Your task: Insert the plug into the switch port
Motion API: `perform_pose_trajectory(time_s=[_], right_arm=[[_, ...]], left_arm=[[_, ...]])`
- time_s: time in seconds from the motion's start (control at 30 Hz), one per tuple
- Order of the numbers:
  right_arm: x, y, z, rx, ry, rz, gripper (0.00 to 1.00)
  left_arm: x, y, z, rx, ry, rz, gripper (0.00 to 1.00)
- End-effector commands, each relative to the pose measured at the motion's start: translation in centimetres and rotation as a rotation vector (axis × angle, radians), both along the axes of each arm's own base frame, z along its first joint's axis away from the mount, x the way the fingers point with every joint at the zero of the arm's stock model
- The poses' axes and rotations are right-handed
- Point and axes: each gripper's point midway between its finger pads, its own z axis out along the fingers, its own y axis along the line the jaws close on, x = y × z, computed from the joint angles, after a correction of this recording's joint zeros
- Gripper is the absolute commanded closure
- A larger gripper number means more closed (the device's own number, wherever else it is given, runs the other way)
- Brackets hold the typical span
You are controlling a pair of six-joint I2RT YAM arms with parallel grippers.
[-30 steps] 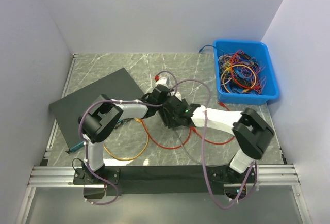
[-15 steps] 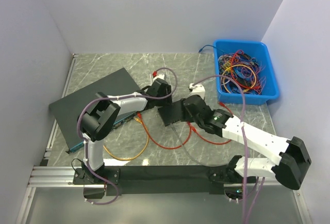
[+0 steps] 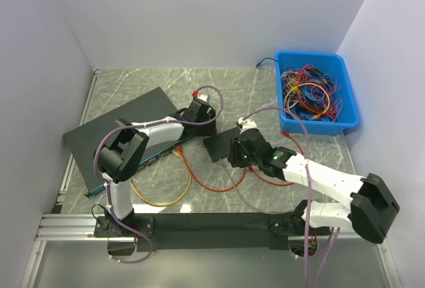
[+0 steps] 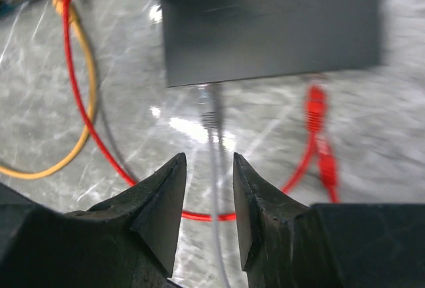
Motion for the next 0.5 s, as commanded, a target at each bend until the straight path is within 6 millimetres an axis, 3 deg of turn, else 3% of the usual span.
perform_pose_trajectory(time_s=[0.0, 0.17, 0.47], right_arm=[[-0.2, 2.9, -0.4, 0.042, 0.006, 0.087, 0.59], [0.0, 4.2, -3.2, 0.010, 0.071, 0.105, 0.60], [0.5, 4.7, -5.3, -0.069, 0.105, 0.100, 0.61]], left_arm=[[0.0, -1.0, 0.3, -0.039, -0.010, -0.058, 0.34], [-0.4, -1.0, -0.6, -0.038, 0.005, -0.063, 0.34], [-1.1, -1.0, -1.3, -0.047, 0.023, -0.086, 0.35]])
